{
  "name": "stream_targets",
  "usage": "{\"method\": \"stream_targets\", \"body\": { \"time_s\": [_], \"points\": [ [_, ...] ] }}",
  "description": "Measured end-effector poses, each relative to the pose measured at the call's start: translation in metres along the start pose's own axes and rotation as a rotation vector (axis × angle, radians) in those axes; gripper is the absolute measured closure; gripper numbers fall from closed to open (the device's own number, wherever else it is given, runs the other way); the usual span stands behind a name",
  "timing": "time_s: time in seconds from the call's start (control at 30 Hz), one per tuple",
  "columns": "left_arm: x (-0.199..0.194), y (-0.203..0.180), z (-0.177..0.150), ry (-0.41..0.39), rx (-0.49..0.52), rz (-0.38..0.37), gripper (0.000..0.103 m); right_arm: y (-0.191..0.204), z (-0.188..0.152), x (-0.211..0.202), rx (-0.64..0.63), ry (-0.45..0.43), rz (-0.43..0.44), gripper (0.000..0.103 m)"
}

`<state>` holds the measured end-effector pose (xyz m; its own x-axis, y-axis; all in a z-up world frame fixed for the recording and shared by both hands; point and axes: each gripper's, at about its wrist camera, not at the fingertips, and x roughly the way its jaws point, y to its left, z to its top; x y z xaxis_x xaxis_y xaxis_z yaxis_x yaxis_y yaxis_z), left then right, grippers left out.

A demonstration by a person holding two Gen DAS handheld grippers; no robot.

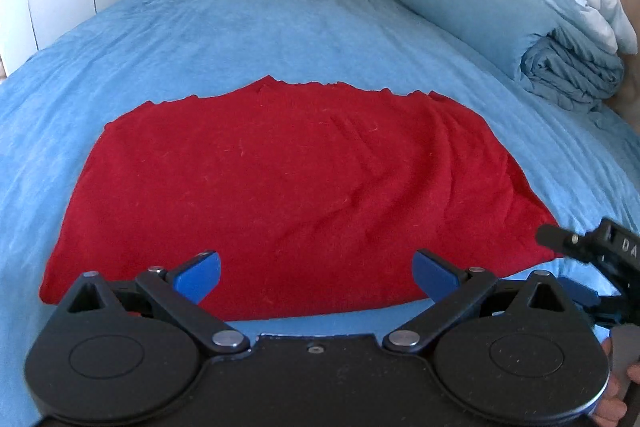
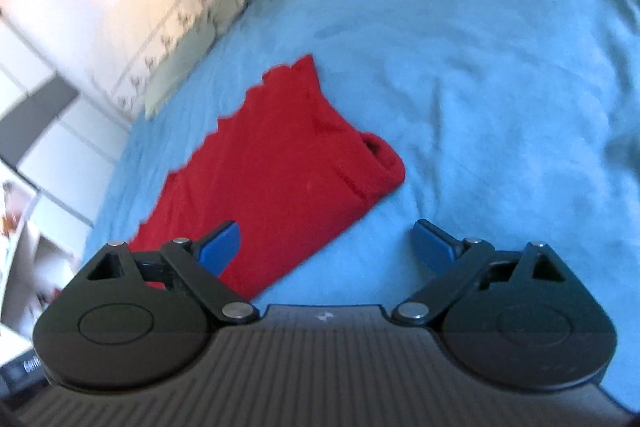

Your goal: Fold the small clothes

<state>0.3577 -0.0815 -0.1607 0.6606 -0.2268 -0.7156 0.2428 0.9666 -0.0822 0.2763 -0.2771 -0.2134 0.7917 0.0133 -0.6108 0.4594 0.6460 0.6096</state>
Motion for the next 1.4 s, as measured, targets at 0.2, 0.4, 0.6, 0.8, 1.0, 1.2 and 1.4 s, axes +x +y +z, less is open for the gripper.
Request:
{"method": "stream_targets", "body": {
  "time_s": [0.2,0.4,0.6,0.8,1.0,1.2,1.4],
  "points": [
    [0.007,0.001,0.005,-0.001,-0.016,-0.021,0.0,0.011,0.012,0.023,-0.028,-0.01,0.014,0.006],
    [0.018,0.002,0.013,0.014,-0.022,-0.014,0.0,0.014,0.018,0.042,-0.054,-0.036,-0.026,0.016],
    [0.022,0.006,0.015,0.016,-0.059,-0.033,0.0,0.013,0.005,0.023,0.031,0.019,-0.07,0.017],
    [0.021,0.006,0.016,0.018,-0.056,-0.039,0.0,0.013,-0.007,0.029,0.017,-0.033,-0.049,0.017],
    [0.019,0.01,0.017,0.008,-0.065,-0.051,0.0,0.013,0.0,0.049,-0.017,-0.102,-0.014,0.017],
    [0.019,0.011,0.02,-0.002,-0.059,-0.045,0.0,0.013,0.008,0.056,-0.018,-0.135,-0.008,0.019],
    [0.041,0.017,0.033,-0.01,-0.036,0.004,0.0,0.009,0.017,0.063,-0.012,-0.121,-0.013,0.056]
  ]
}}
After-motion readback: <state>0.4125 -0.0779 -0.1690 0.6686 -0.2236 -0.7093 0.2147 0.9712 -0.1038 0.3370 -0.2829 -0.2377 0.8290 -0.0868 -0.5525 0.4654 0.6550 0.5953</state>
